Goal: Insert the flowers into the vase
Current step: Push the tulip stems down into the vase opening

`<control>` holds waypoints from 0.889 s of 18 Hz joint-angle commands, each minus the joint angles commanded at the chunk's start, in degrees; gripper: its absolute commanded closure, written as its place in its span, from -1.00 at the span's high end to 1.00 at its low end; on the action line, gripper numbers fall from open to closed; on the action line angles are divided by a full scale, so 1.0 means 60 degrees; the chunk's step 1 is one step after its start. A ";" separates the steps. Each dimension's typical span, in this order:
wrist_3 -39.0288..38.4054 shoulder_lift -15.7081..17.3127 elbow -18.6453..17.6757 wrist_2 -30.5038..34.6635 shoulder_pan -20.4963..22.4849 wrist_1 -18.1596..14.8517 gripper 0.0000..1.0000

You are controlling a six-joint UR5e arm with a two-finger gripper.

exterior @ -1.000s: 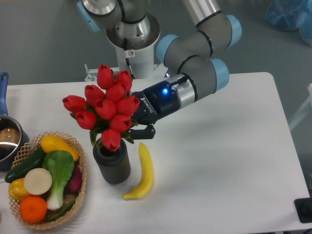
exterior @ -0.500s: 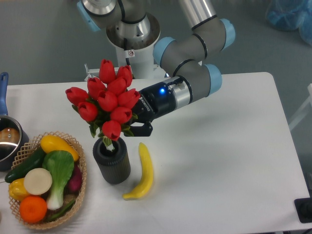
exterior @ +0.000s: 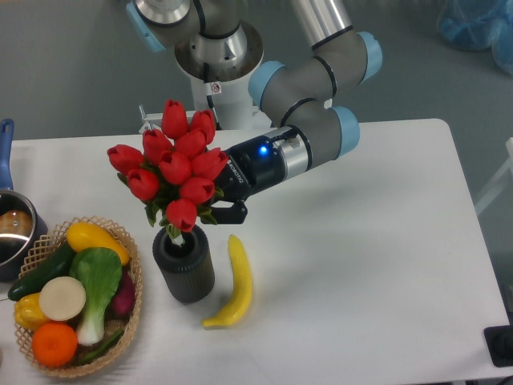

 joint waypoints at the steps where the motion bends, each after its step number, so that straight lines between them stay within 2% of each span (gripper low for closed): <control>1: -0.0014 -0.0015 0.0000 0.0000 -0.0015 0.0000 -0.31; 10: 0.0000 -0.0117 -0.0088 0.0117 -0.0059 -0.0015 -0.31; 16: 0.0029 -0.0381 -0.0088 0.0117 -0.0103 0.0000 -0.31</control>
